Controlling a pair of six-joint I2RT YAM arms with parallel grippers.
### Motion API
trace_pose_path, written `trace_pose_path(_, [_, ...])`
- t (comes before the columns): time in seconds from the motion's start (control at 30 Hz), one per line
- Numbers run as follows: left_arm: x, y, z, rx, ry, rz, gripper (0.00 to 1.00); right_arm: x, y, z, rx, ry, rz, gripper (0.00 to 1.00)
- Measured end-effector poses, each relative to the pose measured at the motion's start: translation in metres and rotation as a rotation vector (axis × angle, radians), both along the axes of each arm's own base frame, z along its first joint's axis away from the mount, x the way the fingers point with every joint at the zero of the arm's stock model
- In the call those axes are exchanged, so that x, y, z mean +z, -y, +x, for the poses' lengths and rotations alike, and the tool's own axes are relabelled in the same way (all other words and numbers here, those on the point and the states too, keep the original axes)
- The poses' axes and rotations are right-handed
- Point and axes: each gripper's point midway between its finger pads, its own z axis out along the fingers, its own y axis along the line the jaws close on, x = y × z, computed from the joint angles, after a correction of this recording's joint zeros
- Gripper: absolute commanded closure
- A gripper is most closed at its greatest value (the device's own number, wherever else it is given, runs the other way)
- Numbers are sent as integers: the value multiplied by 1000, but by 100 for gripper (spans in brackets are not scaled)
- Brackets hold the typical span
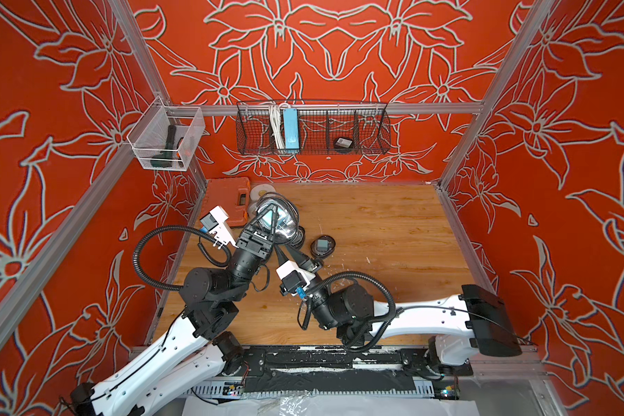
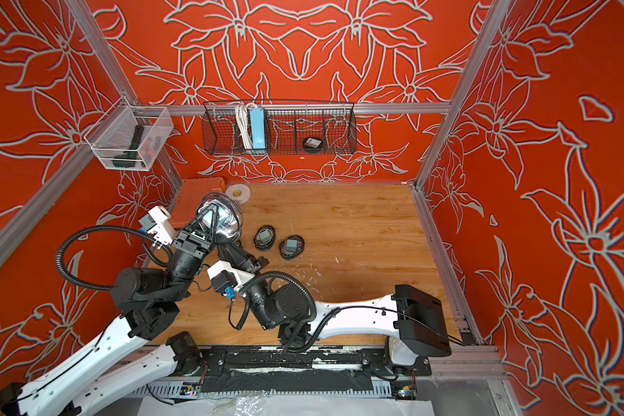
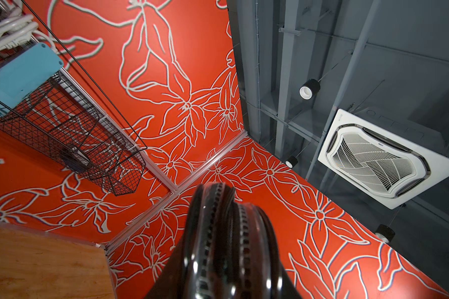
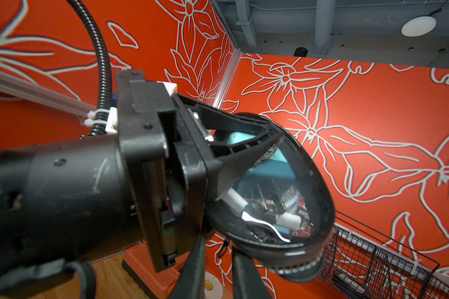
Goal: Pack away charging kits
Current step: Zip the zipper on the storage bag.
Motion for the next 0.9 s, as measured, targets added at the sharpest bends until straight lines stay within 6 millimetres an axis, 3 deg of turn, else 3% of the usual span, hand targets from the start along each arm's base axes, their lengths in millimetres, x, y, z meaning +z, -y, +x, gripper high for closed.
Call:
trace_pose_path(0.23, [-1,-1,1,3,-8,-13,100,3,3,3,-11,-20,24,93])
trace_pose_path(0.67, [3,-8,1,23,-1,-48,100,6,-4,9,-37,-46,40,85])
trace_pose_path(0.9, [4,-12,3,41,-4,-61,100,12,-5,12,-44,-61,60,100])
